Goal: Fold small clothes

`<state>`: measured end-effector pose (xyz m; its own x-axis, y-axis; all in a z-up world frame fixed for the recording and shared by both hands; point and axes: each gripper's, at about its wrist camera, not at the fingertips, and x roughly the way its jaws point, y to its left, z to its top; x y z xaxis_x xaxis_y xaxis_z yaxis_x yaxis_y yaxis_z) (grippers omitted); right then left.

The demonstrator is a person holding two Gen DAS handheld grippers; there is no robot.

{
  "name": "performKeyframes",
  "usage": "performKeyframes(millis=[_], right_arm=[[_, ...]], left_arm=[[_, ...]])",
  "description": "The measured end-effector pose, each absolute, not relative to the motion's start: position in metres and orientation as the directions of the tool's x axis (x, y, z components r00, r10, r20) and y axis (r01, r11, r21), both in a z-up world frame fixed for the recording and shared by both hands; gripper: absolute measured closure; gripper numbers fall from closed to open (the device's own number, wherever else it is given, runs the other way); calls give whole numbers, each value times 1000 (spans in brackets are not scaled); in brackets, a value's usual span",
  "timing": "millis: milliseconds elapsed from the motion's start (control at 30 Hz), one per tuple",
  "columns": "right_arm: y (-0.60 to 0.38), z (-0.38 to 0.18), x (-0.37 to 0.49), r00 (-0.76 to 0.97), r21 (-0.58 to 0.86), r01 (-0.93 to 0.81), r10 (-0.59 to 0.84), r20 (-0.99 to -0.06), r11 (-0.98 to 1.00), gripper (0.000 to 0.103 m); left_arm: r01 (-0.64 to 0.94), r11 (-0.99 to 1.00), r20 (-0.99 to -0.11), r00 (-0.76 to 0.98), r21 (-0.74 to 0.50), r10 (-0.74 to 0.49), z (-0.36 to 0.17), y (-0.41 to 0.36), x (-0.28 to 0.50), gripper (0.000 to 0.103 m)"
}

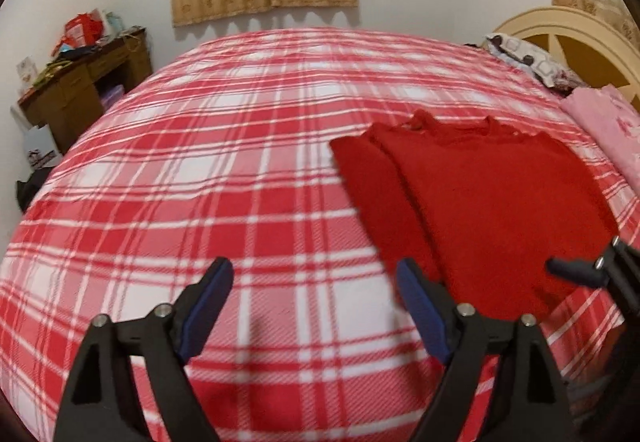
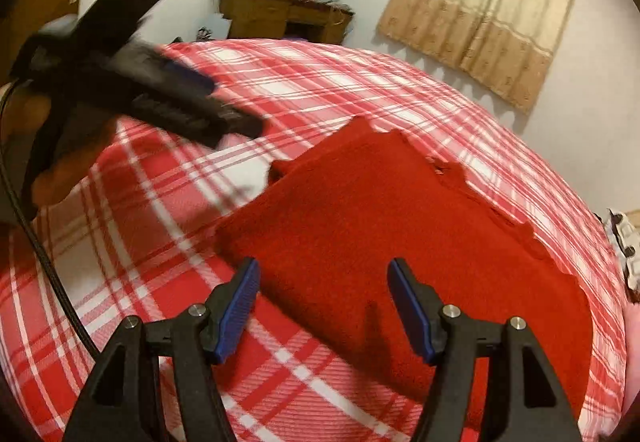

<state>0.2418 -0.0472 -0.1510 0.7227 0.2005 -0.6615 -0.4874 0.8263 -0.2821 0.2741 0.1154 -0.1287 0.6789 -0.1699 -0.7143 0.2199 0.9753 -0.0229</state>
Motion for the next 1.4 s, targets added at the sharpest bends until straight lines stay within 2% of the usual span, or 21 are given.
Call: performKeyframes(millis=[233, 433, 633, 933, 1033, 1100, 1167, 1233, 1267, 1300, 1400], right_arm=[[-38, -157, 240, 696, -256, -522, 233, -679, 814, 36], [-20, -159, 243, 721, -336, -515, 187, -667, 789, 36], [-6, -161, 248, 720, -358, -528, 183, -669, 770, 36], [4, -165, 253, 711, -361, -542, 186, -678, 759, 48], [6, -164, 256, 706, -352, -545, 191, -682, 761, 55], [4, -163, 259, 704, -343, -542, 191, -684, 767, 59], [2, -163, 263, 700, -333, -543, 196, -687, 771, 64], [2, -164, 265, 690, -321, -547, 199, -696, 773, 75], [2, -164, 265, 685, -316, -550, 202, -700, 773, 82], [3, -163, 264, 680, -309, -555, 208, -703, 773, 88], [2, -159, 259, 682, -309, -562, 218, -698, 767, 93]], left_arm=[[259, 961, -709, 658, -102, -253, -130, 109, 293, 13], [251, 935, -736, 578, -251, -353, -142, 108, 328, 13], [279, 904, -723, 543, -324, -427, -142, 97, 345, 13], [276, 867, -716, 489, -415, -498, -152, 90, 364, 13], [274, 860, -715, 478, -430, -510, -155, 88, 370, 13], [257, 858, -723, 463, -444, -513, -162, 87, 376, 21], [251, 852, -713, 468, -460, -523, -165, 89, 381, 24], [266, 843, -704, 465, -467, -537, -164, 87, 382, 46], [290, 830, -701, 444, -478, -558, -164, 83, 382, 71], [314, 821, -695, 436, -477, -571, -162, 79, 380, 78], [335, 839, -692, 474, -429, -544, -153, 73, 375, 85]])
